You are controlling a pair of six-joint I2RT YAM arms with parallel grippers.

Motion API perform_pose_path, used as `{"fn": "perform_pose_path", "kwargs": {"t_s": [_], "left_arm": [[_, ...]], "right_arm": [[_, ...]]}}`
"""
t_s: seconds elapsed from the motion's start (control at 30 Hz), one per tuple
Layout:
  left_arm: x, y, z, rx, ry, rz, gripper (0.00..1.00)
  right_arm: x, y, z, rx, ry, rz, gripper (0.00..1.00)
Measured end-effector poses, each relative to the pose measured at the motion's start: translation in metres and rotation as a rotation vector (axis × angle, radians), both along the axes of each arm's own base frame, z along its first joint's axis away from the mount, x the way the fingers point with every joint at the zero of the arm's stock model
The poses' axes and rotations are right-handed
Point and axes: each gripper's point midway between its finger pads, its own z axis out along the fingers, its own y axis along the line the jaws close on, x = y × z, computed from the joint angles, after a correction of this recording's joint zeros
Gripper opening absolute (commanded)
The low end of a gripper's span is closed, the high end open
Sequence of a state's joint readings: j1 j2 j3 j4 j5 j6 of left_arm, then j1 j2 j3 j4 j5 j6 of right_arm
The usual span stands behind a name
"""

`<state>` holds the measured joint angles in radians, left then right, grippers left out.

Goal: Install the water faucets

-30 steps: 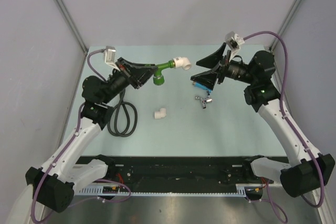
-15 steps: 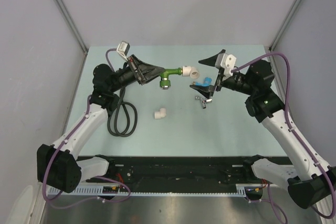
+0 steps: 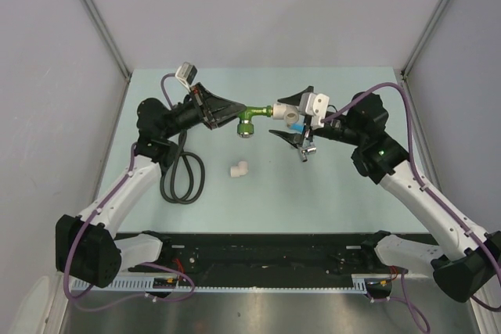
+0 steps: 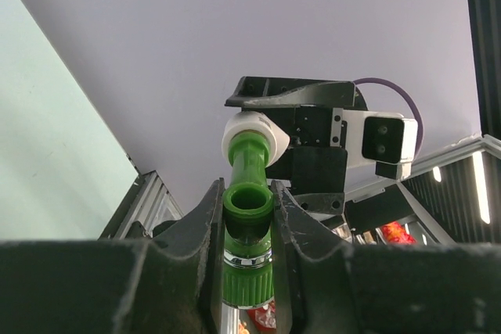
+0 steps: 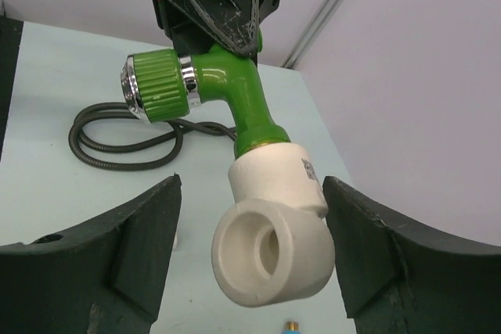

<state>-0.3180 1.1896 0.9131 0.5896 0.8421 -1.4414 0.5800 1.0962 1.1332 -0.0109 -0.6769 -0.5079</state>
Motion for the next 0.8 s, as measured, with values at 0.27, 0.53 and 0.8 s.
{"fn": "perform_pose_path", "kwargs": {"t_s": [0.27, 0.53, 0.8], "left_arm": [[-0.003, 0.001, -0.007, 0.007, 0.011, -0.003, 0.00], [-0.012, 0.003, -0.003, 0.044, -0.128, 0.009, 0.00], [-0.033, 0.008, 0.012, 0.134, -0.529, 0.063, 0.00]], "right_arm": [[-0.001, 0.006, 0.002, 0.027, 0.027, 0.010, 0.12], [-0.010, 0.009, 0.005, 0.092, 0.171, 0.048, 0.00], [-0.023, 0.015, 0.008, 0.194, 0.484, 0.154, 0.00]]}}
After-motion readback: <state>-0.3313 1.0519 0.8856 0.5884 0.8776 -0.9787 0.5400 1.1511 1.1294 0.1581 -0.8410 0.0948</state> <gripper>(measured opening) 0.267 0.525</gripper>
